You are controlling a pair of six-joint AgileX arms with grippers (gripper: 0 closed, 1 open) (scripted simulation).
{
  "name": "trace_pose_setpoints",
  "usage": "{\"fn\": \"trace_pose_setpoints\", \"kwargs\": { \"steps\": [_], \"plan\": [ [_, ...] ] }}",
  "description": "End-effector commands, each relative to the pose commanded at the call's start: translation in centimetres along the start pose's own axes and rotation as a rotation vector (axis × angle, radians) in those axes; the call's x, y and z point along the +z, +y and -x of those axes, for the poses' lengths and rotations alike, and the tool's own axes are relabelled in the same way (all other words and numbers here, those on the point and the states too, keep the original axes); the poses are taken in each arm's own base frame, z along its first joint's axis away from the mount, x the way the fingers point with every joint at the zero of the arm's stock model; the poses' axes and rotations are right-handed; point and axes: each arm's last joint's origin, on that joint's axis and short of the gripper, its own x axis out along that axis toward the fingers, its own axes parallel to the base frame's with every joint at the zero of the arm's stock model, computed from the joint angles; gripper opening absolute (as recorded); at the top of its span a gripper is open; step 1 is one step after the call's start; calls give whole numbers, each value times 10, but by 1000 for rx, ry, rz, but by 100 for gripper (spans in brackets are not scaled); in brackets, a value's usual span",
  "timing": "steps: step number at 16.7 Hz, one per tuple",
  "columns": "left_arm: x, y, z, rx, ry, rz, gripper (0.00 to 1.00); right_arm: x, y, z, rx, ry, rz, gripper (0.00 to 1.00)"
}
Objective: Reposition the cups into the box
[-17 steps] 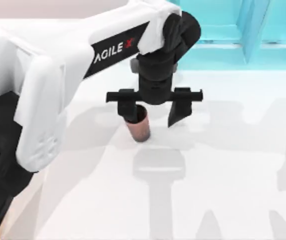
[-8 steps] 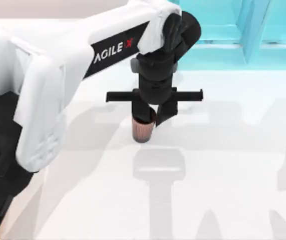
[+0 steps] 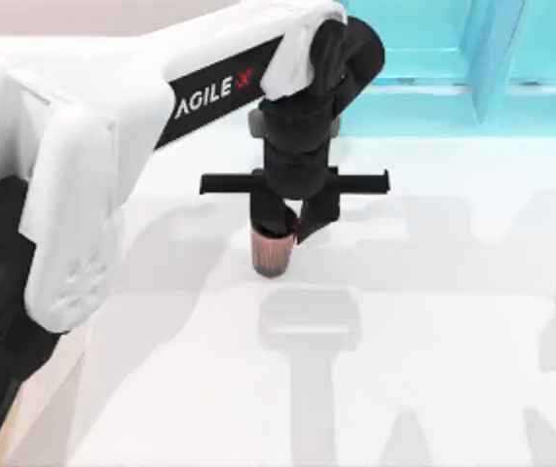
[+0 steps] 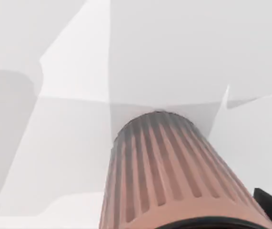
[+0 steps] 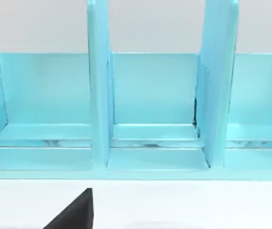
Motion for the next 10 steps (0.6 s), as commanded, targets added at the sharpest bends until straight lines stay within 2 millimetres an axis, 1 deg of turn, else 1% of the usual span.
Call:
{"fn": "trace_pose_setpoints", "kwargs": {
  "steps": [1,2,5,6,7,8,10],
  "plan": [
    [1,9,9,2,2,-1,0,0,0,0,0,0,0,100],
    [3,21,22,0,1,-1,0,0,0,0,0,0,0,100],
    [1,63,69,-8,-12,1,0,0,0,0,0,0,0,100],
    [0,76,80,-6,-8,1,0,0,0,0,0,0,0,100],
    [-1,86,89,-4,-5,1,0,0,0,0,0,0,0,100],
    [-2,92,93,-3,-3,2,0,0,0,0,0,0,0,100],
    [-2,93,94,-3,-2,2,0,0,0,0,0,0,0,100]
  ]
}}
